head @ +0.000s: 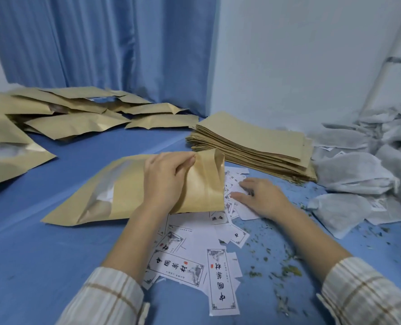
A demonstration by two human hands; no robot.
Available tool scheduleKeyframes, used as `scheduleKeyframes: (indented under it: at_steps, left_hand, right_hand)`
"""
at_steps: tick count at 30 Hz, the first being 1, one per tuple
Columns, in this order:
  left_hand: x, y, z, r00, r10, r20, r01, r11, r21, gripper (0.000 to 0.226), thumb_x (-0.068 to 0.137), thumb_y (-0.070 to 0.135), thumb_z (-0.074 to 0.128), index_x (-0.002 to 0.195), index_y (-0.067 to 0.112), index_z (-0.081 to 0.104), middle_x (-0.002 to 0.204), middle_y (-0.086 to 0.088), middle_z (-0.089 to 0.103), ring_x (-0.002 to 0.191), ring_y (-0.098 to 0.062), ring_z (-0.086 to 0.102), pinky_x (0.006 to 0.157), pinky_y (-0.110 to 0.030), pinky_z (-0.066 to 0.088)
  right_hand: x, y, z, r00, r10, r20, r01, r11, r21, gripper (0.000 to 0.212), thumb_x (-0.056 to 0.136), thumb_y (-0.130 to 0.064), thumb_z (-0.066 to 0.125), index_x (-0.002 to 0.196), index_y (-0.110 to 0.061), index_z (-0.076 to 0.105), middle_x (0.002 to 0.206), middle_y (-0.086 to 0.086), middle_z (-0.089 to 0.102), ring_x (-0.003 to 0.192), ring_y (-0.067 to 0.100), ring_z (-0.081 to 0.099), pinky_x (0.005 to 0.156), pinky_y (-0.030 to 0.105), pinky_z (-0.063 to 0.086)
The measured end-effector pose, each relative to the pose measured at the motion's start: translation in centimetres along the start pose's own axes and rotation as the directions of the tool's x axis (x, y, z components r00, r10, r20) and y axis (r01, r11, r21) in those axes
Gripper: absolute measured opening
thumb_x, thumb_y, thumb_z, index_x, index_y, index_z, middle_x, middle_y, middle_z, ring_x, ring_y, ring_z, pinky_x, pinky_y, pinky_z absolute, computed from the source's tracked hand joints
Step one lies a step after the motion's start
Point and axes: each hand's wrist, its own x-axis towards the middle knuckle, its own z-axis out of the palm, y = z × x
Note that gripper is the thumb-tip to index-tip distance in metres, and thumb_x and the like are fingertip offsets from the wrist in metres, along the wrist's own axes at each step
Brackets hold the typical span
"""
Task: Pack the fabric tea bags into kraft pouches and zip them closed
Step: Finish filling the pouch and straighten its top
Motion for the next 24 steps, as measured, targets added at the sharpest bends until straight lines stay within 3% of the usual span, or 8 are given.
scheduleKeyframes:
  at_steps: [3,6,9,11,13,16,20,24]
  left_hand:
    - [-0.1,0.0,0.2,1.000,0.005,0.014,-0.006,1.000,0.017,0.016,0.089,0.017,0.062,0.099,0.018,0.074,0.098,0.005,0.072,0.094,-0.020,0.062,0.093,-0.050,0.041]
    - [-0.1,-0.1,0.2,0.999,0.017,0.032,-0.019,0.999,0.040,0.017,0.090,0.018,0.061,0.101,0.018,0.074,0.098,0.005,0.072,0.095,-0.020,0.062,0.093,-0.050,0.042]
    - [-0.2,-0.1,0.2,0.999,0.016,0.035,-0.018,0.998,0.055,0.017,0.090,0.018,0.061,0.102,0.019,0.074,0.098,0.005,0.071,0.095,-0.020,0.061,0.093,-0.050,0.042]
    - [-0.2,-0.1,0.3,0.999,0.015,0.036,-0.017,0.998,0.061,0.017,0.090,0.018,0.061,0.101,0.018,0.074,0.098,0.005,0.071,0.094,-0.020,0.061,0.092,-0.051,0.042]
    - [-0.1,-0.1,0.3,0.999,0.011,0.033,-0.013,0.998,0.069,0.017,0.090,0.018,0.060,0.100,0.018,0.074,0.097,0.005,0.071,0.094,-0.021,0.061,0.092,-0.051,0.042]
    - [-0.1,0.0,0.3,0.999,0.020,0.029,-0.022,0.997,0.077,0.016,0.090,0.017,0.061,0.099,0.017,0.074,0.095,0.004,0.072,0.093,-0.022,0.061,0.091,-0.052,0.042]
    - [-0.2,0.1,0.2,0.999,0.034,0.002,-0.034,0.997,0.065,0.015,0.089,0.015,0.062,0.097,0.016,0.074,0.094,0.006,0.071,0.092,-0.021,0.061,0.091,-0.050,0.042]
    - [-0.4,1.3,0.4,0.993,0.114,0.032,-0.113,0.992,-0.050,0.016,0.088,0.013,0.062,0.099,0.015,0.074,0.090,0.021,0.061,0.085,0.002,0.052,0.084,-0.010,0.035]
  right_hand:
    - [-0.4,0.1,-0.1,0.989,0.035,-0.145,-0.010,0.985,0.171,0.039,0.082,-0.048,0.064,0.106,-0.017,0.069,0.107,-0.004,0.065,0.099,0.016,0.058,0.080,0.029,0.046]
    - [-0.7,0.2,0.1,0.972,0.166,-0.167,-0.093,0.922,0.376,0.031,0.075,-0.038,0.075,0.098,-0.016,0.070,0.093,-0.007,0.066,0.079,0.008,0.060,0.065,0.015,0.042]
    - [-1.0,0.6,-0.6,0.947,0.298,-0.116,-0.144,0.720,0.679,0.016,0.075,-0.028,0.077,0.082,-0.018,0.068,0.076,-0.007,0.067,0.059,0.005,0.063,0.053,0.006,0.043]
    - [-1.2,1.0,-1.8,0.931,0.345,-0.118,-0.104,0.562,0.820,0.007,0.079,-0.022,0.073,0.082,-0.016,0.071,0.070,-0.005,0.067,0.048,0.004,0.059,0.046,0.010,0.045]
    - [-1.5,1.4,-3.3,0.927,0.344,-0.149,-0.043,0.492,0.869,0.006,0.084,-0.017,0.067,0.085,-0.015,0.073,0.060,-0.007,0.065,0.041,0.002,0.052,0.043,0.013,0.044]
    - [-2.0,1.9,-5.1,0.942,0.291,-0.170,-0.015,0.541,0.841,0.012,0.088,-0.021,0.062,0.087,-0.018,0.074,0.051,-0.004,0.059,0.042,0.005,0.048,0.046,0.016,0.044]
    - [-3.1,0.9,-6.2,0.992,0.010,-0.129,0.096,0.616,0.782,0.018,0.091,-0.027,0.058,0.095,-0.021,0.074,0.050,-0.007,0.053,0.042,0.005,0.042,0.045,0.012,0.037]
    - [-2.9,-2.3,-5.9,0.962,-0.047,-0.271,0.201,0.791,0.578,0.017,0.090,-0.025,0.059,0.080,-0.022,0.073,0.045,-0.013,0.050,0.041,0.003,0.042,0.045,0.014,0.033]
